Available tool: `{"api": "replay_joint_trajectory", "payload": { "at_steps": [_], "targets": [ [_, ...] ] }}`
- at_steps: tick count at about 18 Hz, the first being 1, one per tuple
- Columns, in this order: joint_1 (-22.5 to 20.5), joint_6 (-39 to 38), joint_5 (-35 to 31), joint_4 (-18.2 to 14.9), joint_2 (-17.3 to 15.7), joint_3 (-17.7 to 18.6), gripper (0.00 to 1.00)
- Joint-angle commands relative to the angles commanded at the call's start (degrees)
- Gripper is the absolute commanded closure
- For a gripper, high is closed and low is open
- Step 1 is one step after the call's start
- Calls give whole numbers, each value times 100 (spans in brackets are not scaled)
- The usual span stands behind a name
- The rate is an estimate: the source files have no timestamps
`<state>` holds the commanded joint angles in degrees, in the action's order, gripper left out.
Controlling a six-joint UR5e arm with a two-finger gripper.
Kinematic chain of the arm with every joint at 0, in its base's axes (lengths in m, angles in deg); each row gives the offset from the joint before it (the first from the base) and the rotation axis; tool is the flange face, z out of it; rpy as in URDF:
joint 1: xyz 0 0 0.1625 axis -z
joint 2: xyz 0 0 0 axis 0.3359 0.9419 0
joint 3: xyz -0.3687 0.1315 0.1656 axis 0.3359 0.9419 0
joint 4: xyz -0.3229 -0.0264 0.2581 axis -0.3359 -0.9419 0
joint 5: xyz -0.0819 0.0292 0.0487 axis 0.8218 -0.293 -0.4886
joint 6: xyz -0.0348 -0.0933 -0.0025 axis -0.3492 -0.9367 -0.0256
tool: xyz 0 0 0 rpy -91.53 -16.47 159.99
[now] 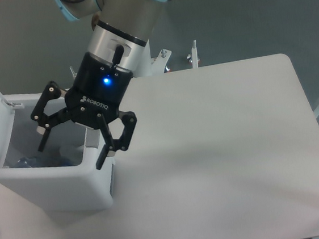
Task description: Place the trash in the trash can
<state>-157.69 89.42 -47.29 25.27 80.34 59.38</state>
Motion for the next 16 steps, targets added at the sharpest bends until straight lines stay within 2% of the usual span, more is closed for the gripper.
{"api": "replay_joint_trajectory", "payload": {
  "at_steps": [4,7,12,16],
  "targets": [
    [-440,290,0,-18,132,-35,0],
    [-668,308,-44,-9,395,-79,0],
    [-1187,941,-123,-79,518,-9,0],
    [-1381,1257,-675,-140,799,-105,0]
  ]
}}
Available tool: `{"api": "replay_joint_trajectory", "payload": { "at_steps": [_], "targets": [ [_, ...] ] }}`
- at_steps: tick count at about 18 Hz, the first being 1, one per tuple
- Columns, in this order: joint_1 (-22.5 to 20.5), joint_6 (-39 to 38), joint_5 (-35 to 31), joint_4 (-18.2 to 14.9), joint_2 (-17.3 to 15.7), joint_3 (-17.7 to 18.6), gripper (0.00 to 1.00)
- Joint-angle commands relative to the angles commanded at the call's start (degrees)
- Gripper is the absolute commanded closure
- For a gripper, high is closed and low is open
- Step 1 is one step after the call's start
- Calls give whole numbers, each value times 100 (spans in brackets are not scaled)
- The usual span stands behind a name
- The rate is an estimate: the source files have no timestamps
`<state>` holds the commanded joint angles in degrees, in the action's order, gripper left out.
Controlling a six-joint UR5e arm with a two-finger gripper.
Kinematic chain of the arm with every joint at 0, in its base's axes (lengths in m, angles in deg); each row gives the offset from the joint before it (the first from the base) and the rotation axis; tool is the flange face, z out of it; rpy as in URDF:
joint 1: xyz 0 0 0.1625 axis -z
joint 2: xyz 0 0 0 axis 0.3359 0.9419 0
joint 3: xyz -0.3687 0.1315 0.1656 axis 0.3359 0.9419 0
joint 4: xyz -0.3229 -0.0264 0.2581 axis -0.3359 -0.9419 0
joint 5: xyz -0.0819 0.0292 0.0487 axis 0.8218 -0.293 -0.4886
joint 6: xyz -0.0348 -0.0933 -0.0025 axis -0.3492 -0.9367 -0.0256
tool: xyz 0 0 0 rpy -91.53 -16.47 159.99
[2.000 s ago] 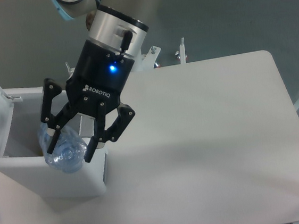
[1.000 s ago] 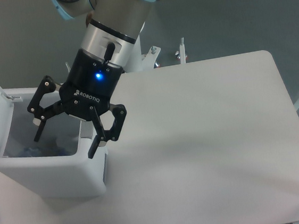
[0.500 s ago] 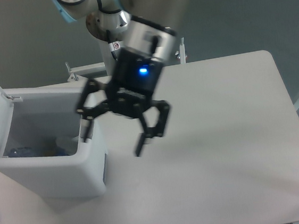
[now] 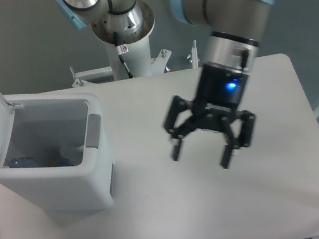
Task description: Place the trash in the trash can
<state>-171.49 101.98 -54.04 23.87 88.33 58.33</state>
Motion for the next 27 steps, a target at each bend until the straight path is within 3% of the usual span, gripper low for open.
{"api": "replay_joint_trajectory", "payload": {
  "at_steps": [5,10,18,23,27],
  "targets": [
    [-123,878,-818,-535,159,-132,0],
    [-273,2082,-1353,-721,413,-36,0],
    [-317,3919,-2584,-1370,440,70,0],
    [-317,4649,-2762,-1363,396,281,0],
    [-282,5377,-3516,-1389,370,325,0]
  ]
}}
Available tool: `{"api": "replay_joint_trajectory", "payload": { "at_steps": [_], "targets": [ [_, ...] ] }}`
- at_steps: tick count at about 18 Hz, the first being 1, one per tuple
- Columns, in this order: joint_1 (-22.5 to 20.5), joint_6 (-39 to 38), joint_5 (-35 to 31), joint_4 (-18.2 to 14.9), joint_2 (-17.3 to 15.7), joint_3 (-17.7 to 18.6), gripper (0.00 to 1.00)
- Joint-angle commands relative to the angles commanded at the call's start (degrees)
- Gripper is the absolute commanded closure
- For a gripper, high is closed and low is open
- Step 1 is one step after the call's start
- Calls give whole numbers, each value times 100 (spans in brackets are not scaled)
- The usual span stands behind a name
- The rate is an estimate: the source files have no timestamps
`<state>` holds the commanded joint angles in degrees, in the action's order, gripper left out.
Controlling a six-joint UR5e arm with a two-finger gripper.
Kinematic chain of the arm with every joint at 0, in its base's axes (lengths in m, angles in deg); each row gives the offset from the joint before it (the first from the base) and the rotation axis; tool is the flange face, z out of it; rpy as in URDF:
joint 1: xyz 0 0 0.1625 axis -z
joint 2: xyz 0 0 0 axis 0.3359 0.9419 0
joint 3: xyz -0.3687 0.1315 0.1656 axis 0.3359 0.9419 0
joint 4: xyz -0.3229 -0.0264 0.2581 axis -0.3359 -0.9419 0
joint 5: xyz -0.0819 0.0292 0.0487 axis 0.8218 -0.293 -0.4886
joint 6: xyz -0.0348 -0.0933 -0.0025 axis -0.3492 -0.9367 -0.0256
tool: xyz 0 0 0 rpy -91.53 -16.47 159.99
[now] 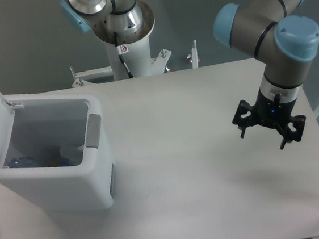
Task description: Place the trash in the trash can
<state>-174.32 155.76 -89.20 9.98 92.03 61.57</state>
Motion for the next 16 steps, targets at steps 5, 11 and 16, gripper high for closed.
{"api": "replay_joint_trajectory", "payload": {
  "at_steps": [5,11,16],
  "targets": [
    [36,617,-309,79,-70,203,0],
    [62,908,-599,62,-105,176,0],
    [71,908,-591,79,-97,211,0]
  ]
}}
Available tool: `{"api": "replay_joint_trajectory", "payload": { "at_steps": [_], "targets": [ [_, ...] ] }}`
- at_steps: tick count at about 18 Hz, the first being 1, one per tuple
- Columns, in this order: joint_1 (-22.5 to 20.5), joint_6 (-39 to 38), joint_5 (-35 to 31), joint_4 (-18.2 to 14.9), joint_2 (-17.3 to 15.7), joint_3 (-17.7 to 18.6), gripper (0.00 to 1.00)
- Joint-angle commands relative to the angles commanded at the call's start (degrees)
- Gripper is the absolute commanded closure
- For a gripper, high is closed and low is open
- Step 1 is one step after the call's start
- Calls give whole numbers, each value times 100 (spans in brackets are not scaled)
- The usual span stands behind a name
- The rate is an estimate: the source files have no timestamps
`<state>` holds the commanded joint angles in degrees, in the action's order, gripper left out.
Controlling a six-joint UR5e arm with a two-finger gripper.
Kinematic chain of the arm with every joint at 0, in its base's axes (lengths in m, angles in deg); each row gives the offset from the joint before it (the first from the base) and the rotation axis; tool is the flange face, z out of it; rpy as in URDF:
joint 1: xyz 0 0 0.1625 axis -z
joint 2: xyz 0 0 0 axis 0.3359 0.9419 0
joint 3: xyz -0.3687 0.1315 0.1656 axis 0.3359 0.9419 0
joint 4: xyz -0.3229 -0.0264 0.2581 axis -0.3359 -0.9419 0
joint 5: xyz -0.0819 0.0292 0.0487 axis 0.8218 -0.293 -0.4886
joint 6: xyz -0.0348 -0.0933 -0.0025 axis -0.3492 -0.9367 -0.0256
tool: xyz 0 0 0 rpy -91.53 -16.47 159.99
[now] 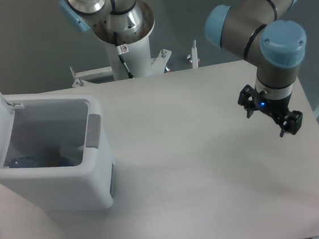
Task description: Place the trash in the trash can
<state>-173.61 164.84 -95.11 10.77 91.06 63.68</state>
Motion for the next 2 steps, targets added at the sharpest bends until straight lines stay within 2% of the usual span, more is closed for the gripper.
{"api": "replay_joint_trajectory", "payload": {
  "at_steps": [2],
  "targets": [
    [0,0,17,9,0,17,0]
  ]
}}
